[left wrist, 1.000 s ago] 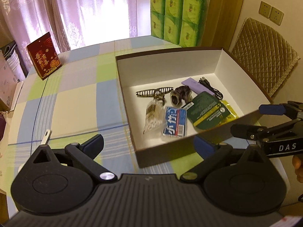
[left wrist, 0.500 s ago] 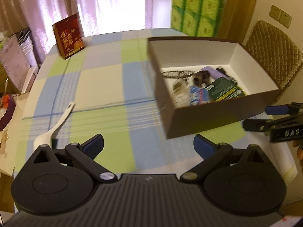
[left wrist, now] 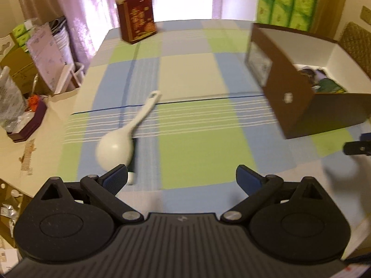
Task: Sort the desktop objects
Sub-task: 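Withdraw both tools from the box toward the white spoon, then grasp the white spoon by its handle with the left gripper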
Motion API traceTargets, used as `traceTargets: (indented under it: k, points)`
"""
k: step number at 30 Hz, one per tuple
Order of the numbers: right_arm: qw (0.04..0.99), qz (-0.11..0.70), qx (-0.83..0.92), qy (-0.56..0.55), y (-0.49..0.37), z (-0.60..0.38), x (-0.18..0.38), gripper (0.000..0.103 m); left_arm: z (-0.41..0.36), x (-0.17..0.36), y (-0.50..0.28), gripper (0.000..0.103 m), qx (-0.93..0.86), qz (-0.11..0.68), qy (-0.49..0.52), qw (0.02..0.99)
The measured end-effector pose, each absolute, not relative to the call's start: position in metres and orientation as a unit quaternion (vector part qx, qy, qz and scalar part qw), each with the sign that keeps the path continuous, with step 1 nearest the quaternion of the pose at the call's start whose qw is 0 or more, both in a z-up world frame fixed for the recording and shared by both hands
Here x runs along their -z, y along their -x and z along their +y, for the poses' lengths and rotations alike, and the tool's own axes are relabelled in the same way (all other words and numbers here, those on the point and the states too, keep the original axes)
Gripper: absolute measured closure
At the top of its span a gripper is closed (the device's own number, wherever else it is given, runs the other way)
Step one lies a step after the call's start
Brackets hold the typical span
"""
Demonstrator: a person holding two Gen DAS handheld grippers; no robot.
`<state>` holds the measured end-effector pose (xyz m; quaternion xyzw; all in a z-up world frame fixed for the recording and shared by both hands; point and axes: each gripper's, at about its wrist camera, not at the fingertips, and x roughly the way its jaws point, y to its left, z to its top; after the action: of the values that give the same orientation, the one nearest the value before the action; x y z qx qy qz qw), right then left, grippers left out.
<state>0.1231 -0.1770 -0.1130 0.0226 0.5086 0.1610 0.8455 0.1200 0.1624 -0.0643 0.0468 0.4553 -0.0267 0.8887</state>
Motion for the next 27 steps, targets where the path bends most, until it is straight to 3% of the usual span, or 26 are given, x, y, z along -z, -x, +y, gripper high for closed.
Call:
traceTargets:
  k: [15, 21, 25, 26, 27]
  points:
    - [0.837, 0.537, -0.103, -0.023, -0.123, -0.144, 0.131, 0.002, 0.252, 0.108, -0.184, 0.010, 0.061, 0.460, -0.045, 0.885]
    - [0.835, 0.544, -0.081, -0.025, -0.125, -0.144, 0.133, 0.002, 0.250, 0.114, -0.225, 0.020, 0.110, 0.471, -0.087, 0.871]
    - [0.834, 0.546, -0.069, -0.026, -0.126, -0.148, 0.133, 0.002, 0.246, 0.127, -0.253, 0.044, 0.135, 0.503, -0.097, 0.848]
    - [0.834, 0.547, -0.067, -0.027, -0.127, -0.149, 0.133, 0.002, 0.244, 0.131, -0.258, 0.058, 0.140, 0.512, -0.099, 0.842]
    - [0.834, 0.547, -0.065, -0.027, -0.127, -0.151, 0.133, 0.002, 0.243, 0.134, -0.262, 0.060, 0.145, 0.516, -0.099, 0.838]
